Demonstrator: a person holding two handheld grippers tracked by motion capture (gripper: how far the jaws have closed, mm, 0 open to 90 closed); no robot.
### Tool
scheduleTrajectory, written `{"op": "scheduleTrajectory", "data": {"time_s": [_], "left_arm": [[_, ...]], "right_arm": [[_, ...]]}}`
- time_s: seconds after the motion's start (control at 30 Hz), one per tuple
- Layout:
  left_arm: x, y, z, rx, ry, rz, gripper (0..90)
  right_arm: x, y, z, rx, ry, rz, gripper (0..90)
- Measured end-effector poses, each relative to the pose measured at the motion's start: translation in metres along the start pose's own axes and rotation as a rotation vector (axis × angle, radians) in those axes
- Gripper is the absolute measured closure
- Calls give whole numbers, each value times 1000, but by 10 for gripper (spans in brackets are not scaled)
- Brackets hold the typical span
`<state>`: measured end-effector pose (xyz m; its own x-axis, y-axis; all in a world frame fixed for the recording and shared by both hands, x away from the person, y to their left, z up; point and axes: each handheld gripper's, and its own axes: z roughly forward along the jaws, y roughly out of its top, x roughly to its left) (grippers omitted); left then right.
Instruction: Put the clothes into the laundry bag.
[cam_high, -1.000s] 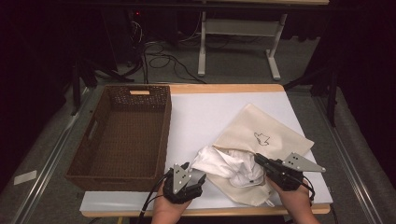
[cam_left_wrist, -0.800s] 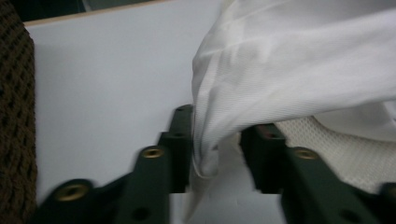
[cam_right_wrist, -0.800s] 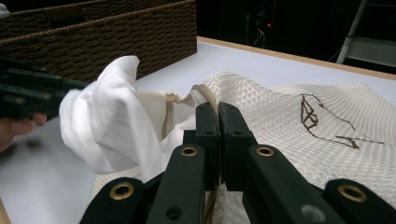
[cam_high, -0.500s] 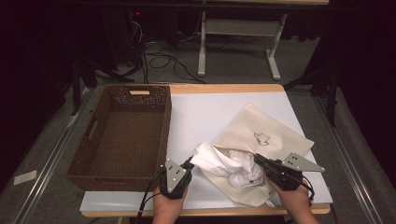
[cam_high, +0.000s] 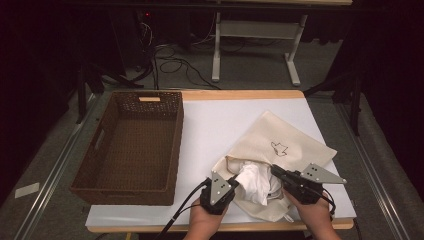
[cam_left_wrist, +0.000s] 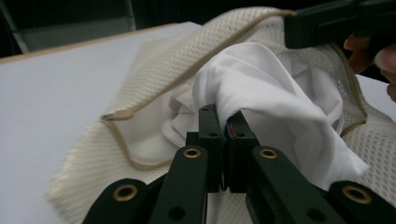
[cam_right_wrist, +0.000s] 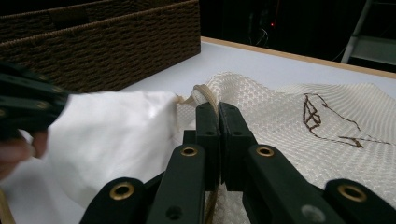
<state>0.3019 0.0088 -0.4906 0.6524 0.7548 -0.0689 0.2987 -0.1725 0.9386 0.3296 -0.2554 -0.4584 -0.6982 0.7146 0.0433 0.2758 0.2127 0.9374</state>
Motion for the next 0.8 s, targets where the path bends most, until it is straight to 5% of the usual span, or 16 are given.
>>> {"op": "scheduleTrajectory", "data": {"time_s": [0.13,0.4,0.53,0.8], "left_arm": [[-3,2,28,60,-24,-2,871],[6,10,64,115,12,-17,795],[16,5,54,97,40,-52,625],[30,-10,16,69,57,-64,586]], "right_arm": [[1,1,0,0,0,4,890],[0,1,-1,-4,7,0,890],[-1,0,-2,-5,12,-1,890],[3,1,1,0,10,-7,890]]}}
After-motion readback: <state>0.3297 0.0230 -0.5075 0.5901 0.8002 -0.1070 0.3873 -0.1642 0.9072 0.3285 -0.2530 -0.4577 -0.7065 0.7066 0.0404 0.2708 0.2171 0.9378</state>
